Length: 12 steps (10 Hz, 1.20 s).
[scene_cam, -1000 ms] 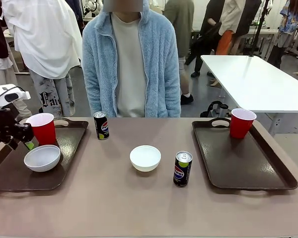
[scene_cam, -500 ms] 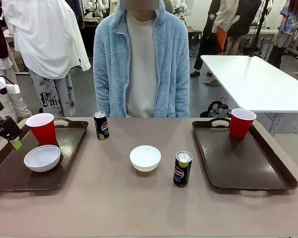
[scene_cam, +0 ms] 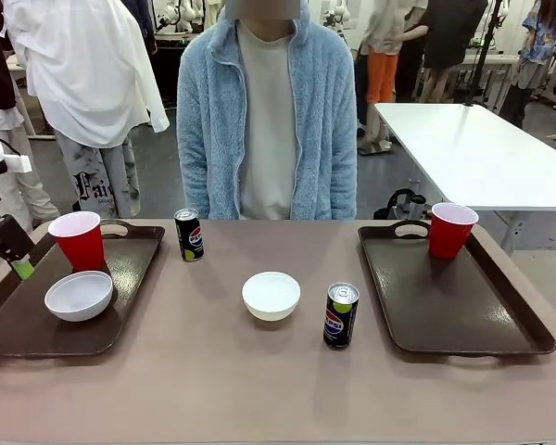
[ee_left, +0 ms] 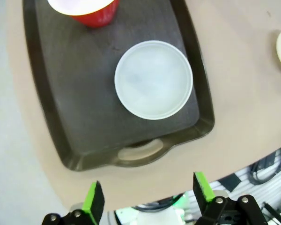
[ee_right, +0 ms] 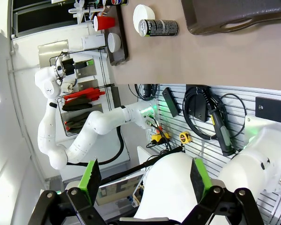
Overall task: Prepare tableware on both trays.
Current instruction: Pick up a Picnic Bowl from the table and place it on a Handle tray.
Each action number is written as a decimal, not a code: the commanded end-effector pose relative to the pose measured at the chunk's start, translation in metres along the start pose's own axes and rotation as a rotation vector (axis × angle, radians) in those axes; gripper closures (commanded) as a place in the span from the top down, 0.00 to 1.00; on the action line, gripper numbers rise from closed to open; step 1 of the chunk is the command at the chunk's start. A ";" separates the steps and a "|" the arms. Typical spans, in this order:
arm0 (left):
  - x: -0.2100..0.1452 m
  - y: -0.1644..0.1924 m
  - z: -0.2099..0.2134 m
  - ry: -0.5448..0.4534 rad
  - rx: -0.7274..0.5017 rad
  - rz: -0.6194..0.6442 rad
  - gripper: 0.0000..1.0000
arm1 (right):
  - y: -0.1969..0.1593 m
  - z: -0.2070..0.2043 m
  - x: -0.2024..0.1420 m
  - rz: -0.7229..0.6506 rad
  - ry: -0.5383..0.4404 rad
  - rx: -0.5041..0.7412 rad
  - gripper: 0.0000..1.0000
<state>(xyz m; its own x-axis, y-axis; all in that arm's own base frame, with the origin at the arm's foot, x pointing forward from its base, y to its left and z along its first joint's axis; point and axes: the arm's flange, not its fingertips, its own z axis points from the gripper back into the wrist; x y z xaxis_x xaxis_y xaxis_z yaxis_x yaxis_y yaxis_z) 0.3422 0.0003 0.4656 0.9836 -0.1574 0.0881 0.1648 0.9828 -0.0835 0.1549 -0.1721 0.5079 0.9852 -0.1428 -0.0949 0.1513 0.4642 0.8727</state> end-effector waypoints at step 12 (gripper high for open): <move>-0.067 0.266 0.000 -0.214 -1.074 0.267 0.99 | 0.167 -0.148 0.043 0.107 0.054 -0.625 1.00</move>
<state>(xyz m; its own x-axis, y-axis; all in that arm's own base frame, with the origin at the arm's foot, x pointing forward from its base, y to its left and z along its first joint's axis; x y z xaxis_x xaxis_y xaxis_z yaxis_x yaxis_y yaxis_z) 0.3034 0.2597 0.4392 0.9830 0.1103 0.1471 0.0873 0.4247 -0.9011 0.2136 0.0030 0.5757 0.9947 -0.0691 -0.0761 0.0975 0.8677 0.4875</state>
